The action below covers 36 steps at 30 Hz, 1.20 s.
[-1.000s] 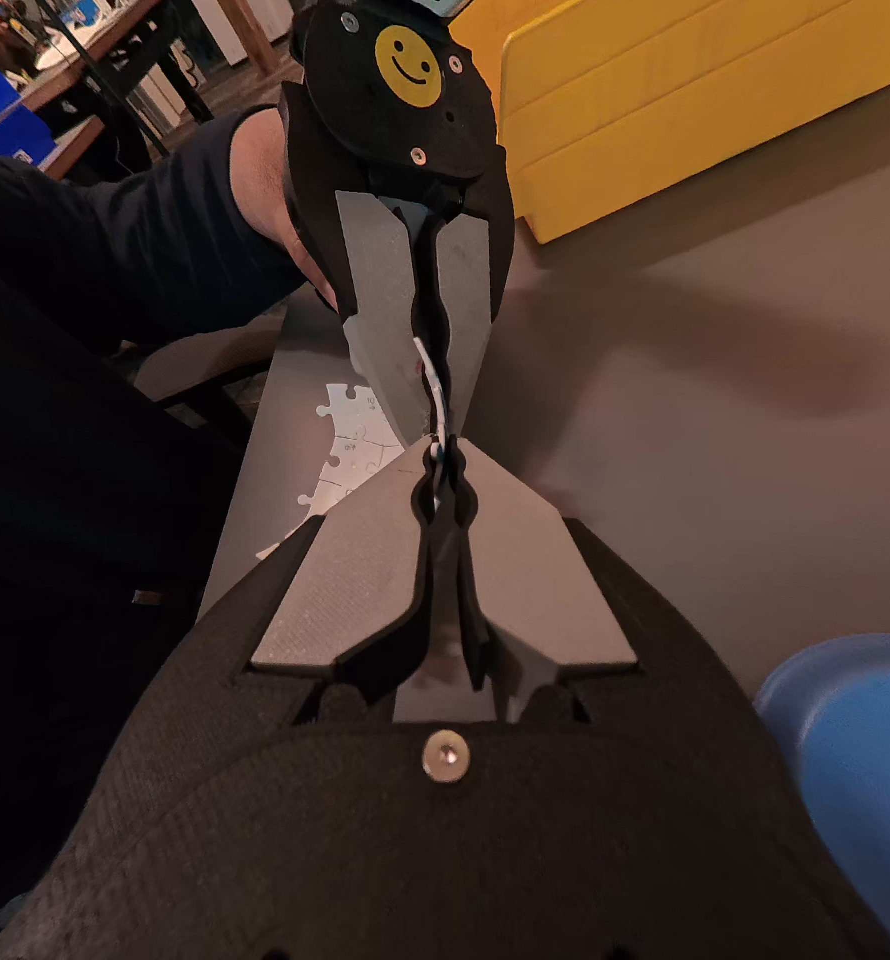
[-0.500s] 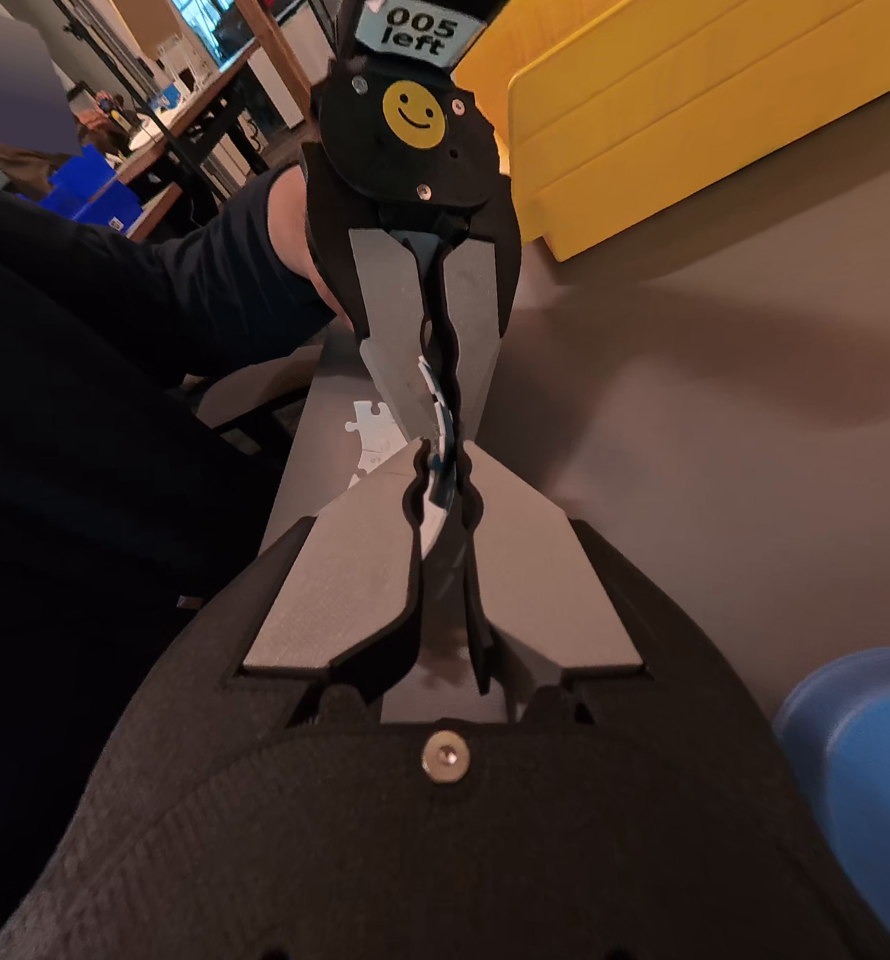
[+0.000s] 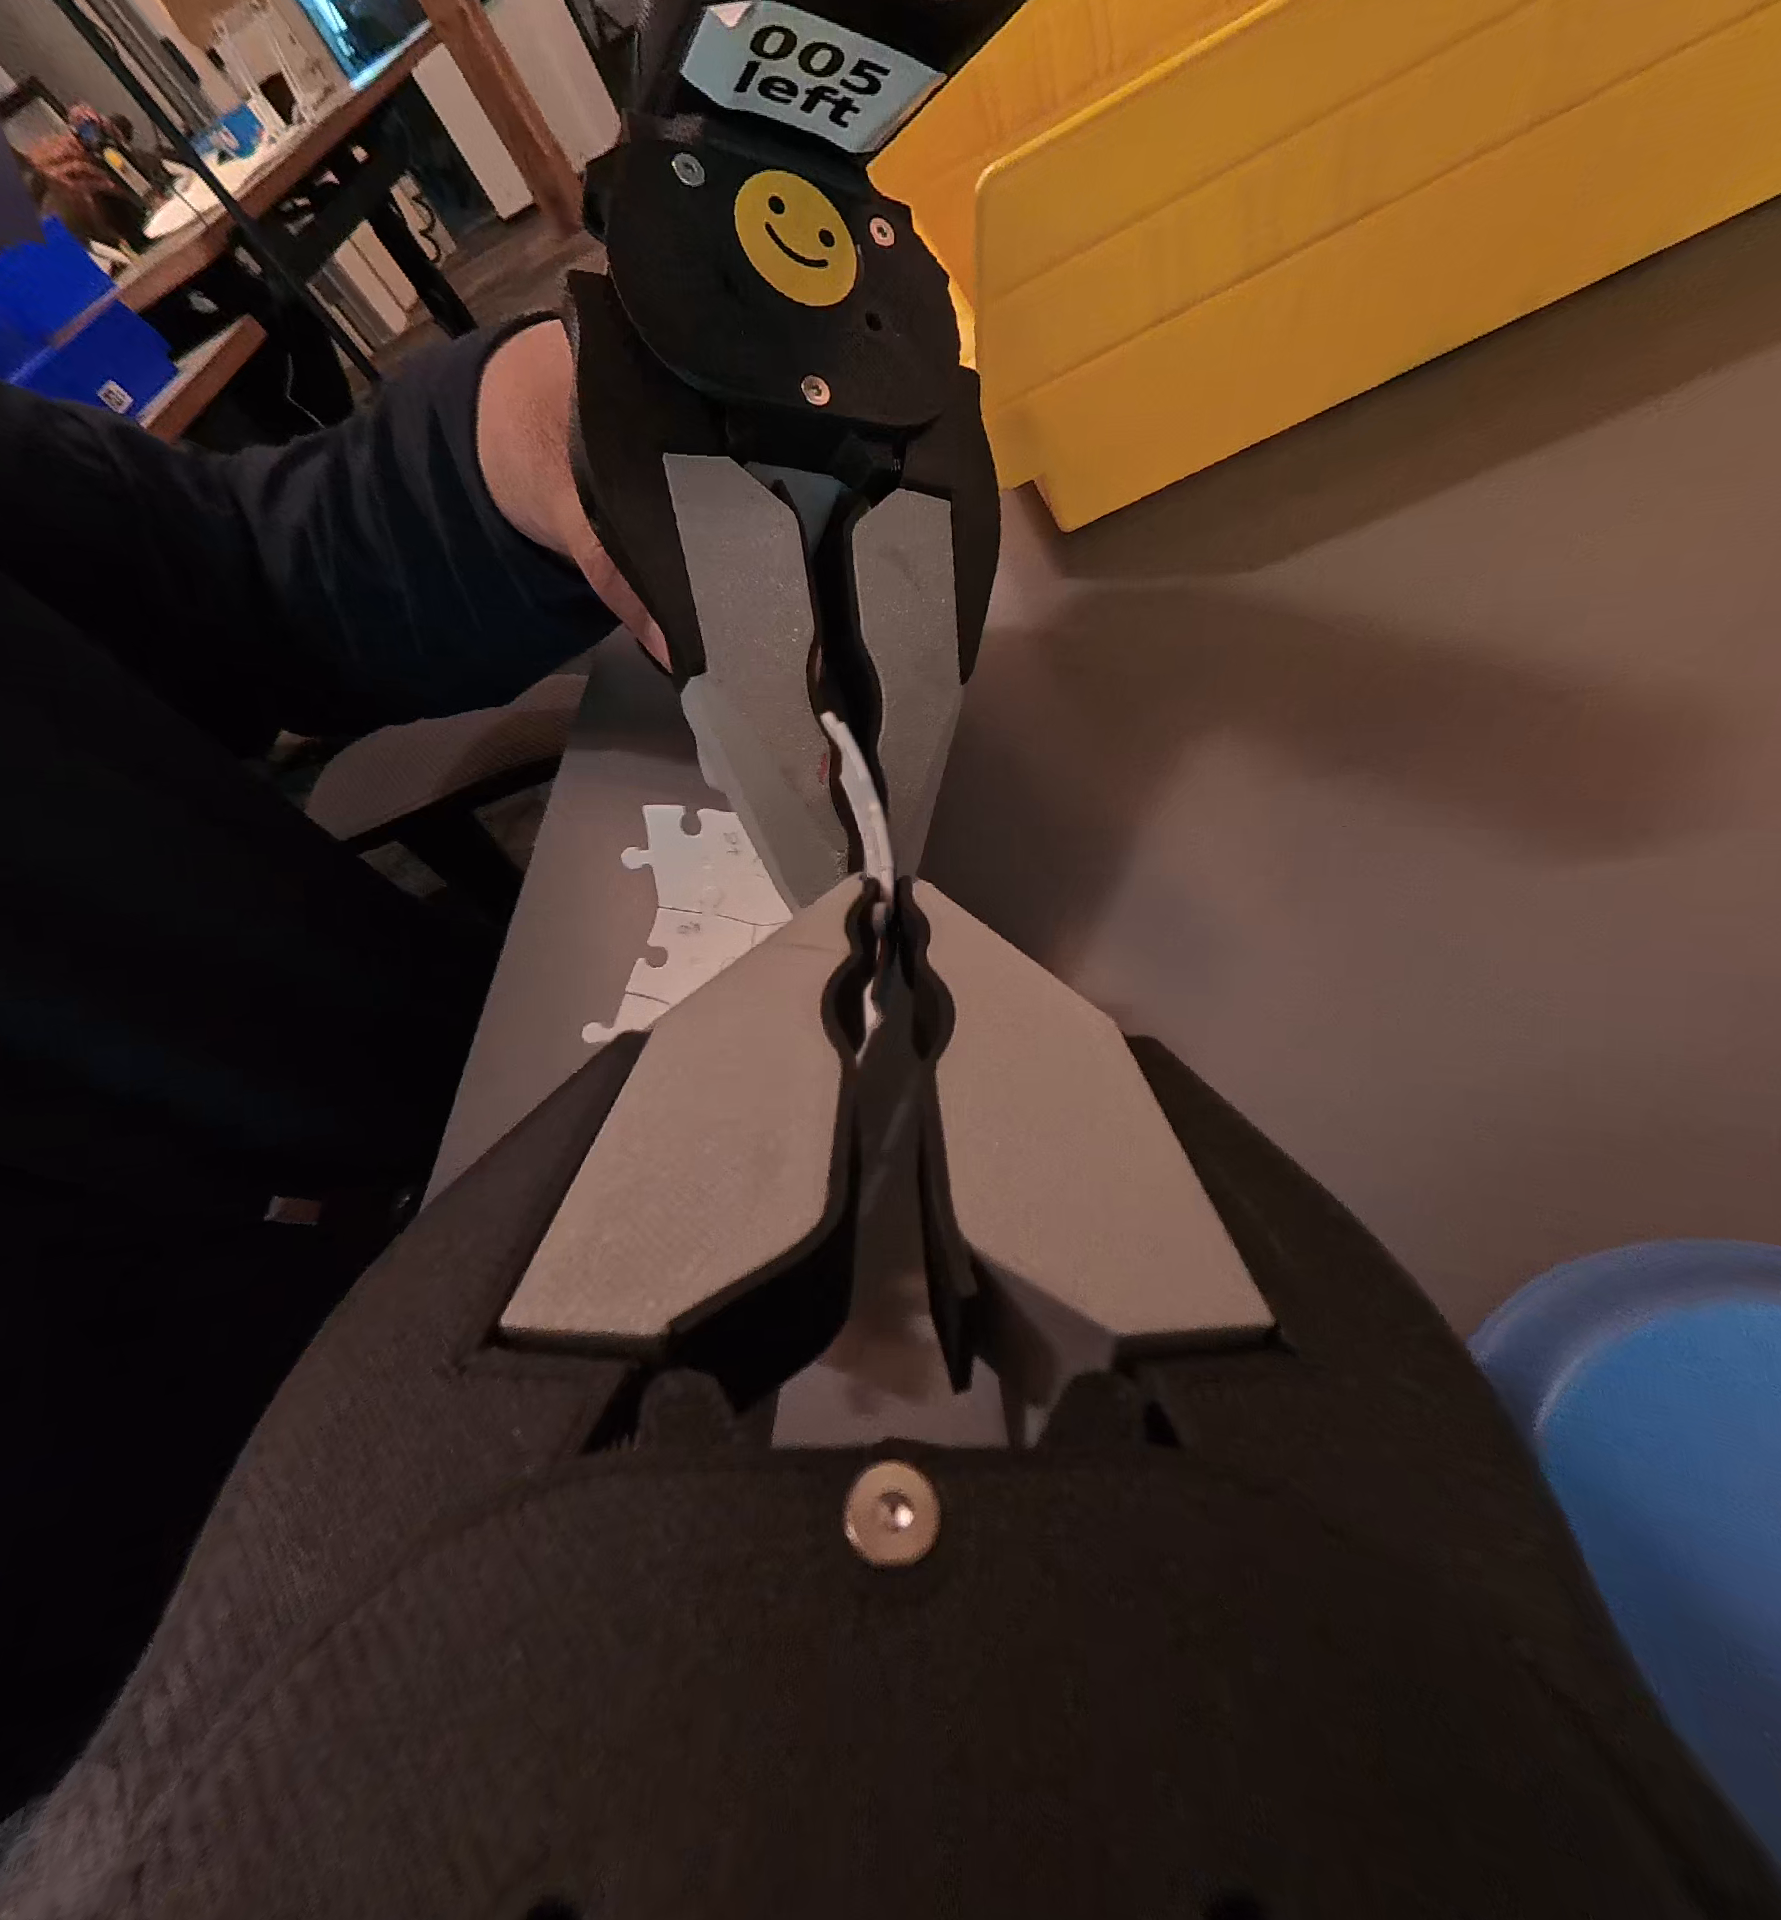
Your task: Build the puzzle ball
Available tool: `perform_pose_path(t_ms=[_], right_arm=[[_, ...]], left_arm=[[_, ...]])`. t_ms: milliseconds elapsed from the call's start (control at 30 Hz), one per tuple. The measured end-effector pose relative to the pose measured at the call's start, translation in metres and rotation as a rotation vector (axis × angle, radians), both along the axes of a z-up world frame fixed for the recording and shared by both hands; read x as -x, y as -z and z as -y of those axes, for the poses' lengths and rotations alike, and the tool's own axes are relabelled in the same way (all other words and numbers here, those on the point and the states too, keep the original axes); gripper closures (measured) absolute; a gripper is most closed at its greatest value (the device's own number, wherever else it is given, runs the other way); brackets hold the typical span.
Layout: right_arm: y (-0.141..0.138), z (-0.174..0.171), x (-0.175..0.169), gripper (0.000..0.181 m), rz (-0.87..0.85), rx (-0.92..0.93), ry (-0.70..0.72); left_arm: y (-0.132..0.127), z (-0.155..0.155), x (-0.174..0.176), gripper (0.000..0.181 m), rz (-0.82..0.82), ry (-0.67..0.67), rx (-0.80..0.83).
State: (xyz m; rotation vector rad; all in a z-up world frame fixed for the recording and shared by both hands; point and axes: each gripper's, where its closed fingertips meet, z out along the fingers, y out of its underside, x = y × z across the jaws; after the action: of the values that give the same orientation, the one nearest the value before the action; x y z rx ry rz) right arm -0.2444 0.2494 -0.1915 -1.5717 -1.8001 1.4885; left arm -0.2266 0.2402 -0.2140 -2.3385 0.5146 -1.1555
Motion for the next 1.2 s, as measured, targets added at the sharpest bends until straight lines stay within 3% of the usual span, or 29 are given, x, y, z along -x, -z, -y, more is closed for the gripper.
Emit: perform_pose_path(t_ms=[300,500,533,567,600,700,833,933,1200], right_arm=[[0.002,-0.005,0.000,0.181,0.024,-0.129,0.040],[0.001,-0.015,0.003,0.181,0.015,-0.086,0.084],[0.000,-0.017,0.003,0.165,0.020,-0.077,0.087],[-0.001,-0.020,0.002,0.130,0.034,-0.070,0.099],[-0.001,-0.026,0.001,0.122,0.049,-0.073,0.127],[-0.009,-0.053,-0.007,0.146,0.029,-0.107,0.245],[-0.035,-0.085,-0.020,0.146,-0.080,-0.051,0.392],[-0.050,-0.108,-0.031,0.146,-0.161,-0.076,0.491],[-0.057,-0.124,-0.043,0.143,-0.168,-0.132,0.571]], left_arm=[[0.002,-0.006,0.000,0.181,0.009,-0.025,-0.003],[0.001,-0.017,0.003,0.181,0.031,-0.056,-0.018],[0.001,-0.020,0.005,0.181,0.030,-0.069,-0.027],[0.000,-0.024,0.006,0.181,0.039,-0.085,-0.035],[-0.002,-0.028,0.008,0.181,0.053,-0.104,-0.041],[0.001,-0.038,0.021,0.181,0.044,-0.171,-0.050],[0.013,-0.044,0.032,0.181,-0.083,-0.217,-0.068],[0.009,-0.049,0.030,0.181,-0.078,-0.234,-0.080],[0.012,-0.047,0.033,0.171,-0.090,-0.286,-0.080]])
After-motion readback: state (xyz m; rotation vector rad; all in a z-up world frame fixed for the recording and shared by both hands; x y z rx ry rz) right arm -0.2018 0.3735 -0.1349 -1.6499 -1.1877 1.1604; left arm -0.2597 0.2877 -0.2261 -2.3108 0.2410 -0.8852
